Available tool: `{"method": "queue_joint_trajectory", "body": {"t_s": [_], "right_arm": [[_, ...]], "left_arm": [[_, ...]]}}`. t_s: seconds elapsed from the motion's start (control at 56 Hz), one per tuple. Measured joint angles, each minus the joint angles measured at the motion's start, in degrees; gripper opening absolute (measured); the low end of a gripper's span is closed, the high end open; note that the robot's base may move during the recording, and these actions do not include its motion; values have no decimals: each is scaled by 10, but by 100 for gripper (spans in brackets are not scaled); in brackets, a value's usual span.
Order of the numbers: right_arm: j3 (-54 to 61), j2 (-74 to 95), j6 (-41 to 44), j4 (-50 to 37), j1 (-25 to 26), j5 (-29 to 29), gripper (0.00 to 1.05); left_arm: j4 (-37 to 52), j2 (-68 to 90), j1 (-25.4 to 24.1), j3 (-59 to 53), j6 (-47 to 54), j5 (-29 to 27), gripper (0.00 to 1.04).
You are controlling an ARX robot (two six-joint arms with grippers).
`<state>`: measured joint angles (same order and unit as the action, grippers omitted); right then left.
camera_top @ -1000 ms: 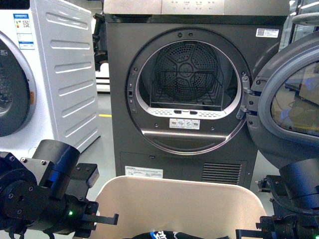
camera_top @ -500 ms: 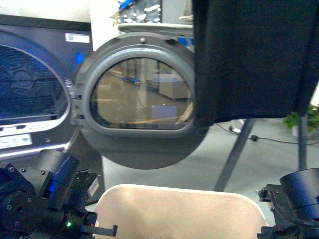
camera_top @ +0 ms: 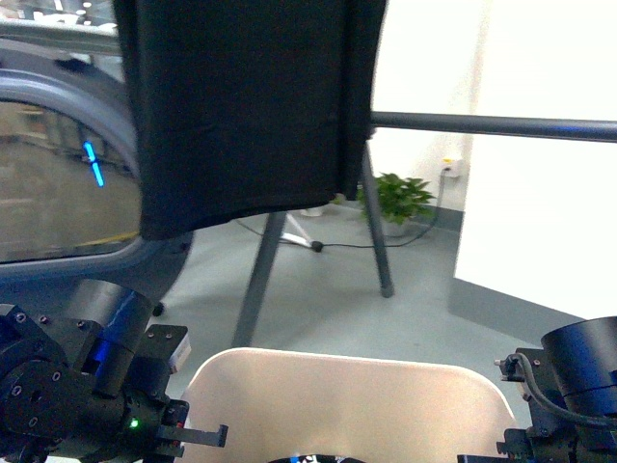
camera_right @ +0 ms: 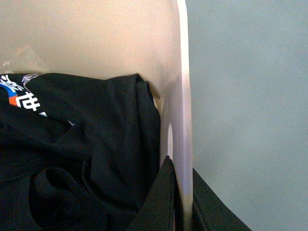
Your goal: Move hamper under clothes hanger
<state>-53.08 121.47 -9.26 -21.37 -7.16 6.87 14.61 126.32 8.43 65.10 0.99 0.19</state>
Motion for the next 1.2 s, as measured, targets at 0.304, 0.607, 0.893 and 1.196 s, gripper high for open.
{"method": "queue_joint_trajectory", "body": {"t_s": [0.304, 0.607, 0.893, 1.196], "right_arm": [[0, -1, 0, 0, 0, -1, 3], [0, -1, 0, 0, 0, -2, 3], [1, -1, 0, 0, 5, 2, 3], [1, -3, 0, 0, 5, 0, 3]], "left_arm": [[0, 0, 0, 0, 0, -1, 4], [0, -1, 0, 0, 0, -1, 4], [0, -1, 5, 2, 1, 3, 4], [0, -1, 6, 2, 1, 0, 4]]}}
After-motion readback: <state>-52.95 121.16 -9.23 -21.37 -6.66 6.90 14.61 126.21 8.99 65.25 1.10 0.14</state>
